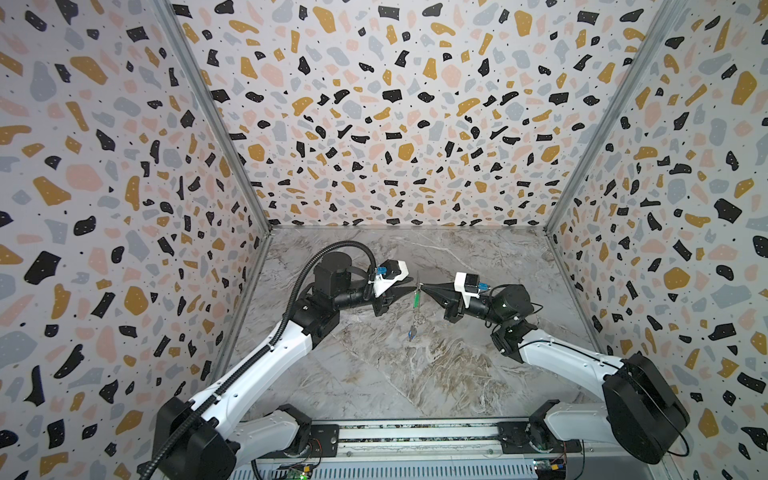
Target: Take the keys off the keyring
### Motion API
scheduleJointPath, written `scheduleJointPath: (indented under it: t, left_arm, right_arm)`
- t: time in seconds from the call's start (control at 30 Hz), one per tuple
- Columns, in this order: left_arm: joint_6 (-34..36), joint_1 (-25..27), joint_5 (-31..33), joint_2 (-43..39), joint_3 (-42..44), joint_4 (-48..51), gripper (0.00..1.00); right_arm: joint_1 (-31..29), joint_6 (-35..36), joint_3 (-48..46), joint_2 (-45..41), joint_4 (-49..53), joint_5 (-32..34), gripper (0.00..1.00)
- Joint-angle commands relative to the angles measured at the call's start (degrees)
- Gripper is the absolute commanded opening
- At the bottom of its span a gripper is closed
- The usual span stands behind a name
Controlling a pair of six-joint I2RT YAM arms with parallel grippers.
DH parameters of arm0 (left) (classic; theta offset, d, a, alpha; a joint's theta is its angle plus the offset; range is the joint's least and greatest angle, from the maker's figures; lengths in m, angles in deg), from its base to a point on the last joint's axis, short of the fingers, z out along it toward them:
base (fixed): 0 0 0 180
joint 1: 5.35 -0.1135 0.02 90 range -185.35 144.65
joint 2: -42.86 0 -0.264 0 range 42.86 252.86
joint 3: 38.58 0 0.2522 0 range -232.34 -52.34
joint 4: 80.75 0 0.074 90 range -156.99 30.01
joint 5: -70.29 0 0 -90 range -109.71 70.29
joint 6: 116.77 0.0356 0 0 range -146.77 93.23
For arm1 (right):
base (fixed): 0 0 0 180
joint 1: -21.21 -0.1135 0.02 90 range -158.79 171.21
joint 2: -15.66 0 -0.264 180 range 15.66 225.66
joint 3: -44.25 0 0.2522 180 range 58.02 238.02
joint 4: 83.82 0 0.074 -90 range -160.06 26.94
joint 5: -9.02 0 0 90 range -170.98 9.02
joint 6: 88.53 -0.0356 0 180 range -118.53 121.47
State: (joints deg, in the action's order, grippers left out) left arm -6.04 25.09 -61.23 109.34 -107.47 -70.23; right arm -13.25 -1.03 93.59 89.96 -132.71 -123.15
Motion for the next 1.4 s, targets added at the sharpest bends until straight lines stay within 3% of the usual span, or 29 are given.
scheduleJointPath:
  t: [0.0,0.27,0.6,0.63,0.67,0.77,0.83,0.97,1.07,1.37]
  left_arm:
    - [-0.9,-0.1,-3.0,0.2,-1.9,-3.6,0.23]
    - [-0.4,-0.1,-4.6,0.7,-1.8,-3.0,0.16]
    - [1.0,-0.1,-6.5,0.8,-2.1,-2.3,0.00]
    - [1.2,-0.1,-6.5,0.7,-2.2,-2.1,0.00]
    - [1.6,-0.1,-6.4,0.6,-2.5,-1.6,0.00]
    - [4.3,0.0,-4.8,0.9,-4.4,3.2,0.00]
    - [8.1,-0.1,-2.6,1.5,-7.0,9.3,0.00]
    - [15.7,0.3,3.0,4.4,-13.0,22.5,0.00]
    - [18.7,1.1,6.4,5.6,-15.0,27.0,0.00]
    - [22.9,4.3,12.0,9.1,-21.7,35.2,0.00]
  right_arm:
    - [0.1,-1.0,0.5,-1.3,-2.8,-1.7,0.00]
    - [0.2,-1.5,0.9,-0.7,-3.8,-2.9,0.00]
    - [0.0,-1.5,1.4,0.1,-3.4,-3.5,0.00]
    - [0.0,-1.3,1.4,-0.2,-2.9,-3.0,0.01]
    - [0.0,-0.9,1.3,-0.4,-2.2,-2.3,0.07]
    - [0.2,4.0,1.1,-2.8,2.8,1.3,0.27]
    - [0.3,9.3,1.2,-5.3,8.5,4.5,0.32]
    - [0.4,18.9,3.3,-9.9,21.8,7.9,0.33]
    - [0.4,23.8,5.9,-11.1,30.2,8.5,0.31]
    - [-1.4,27.2,10.5,-8.4,39.0,6.6,0.22]
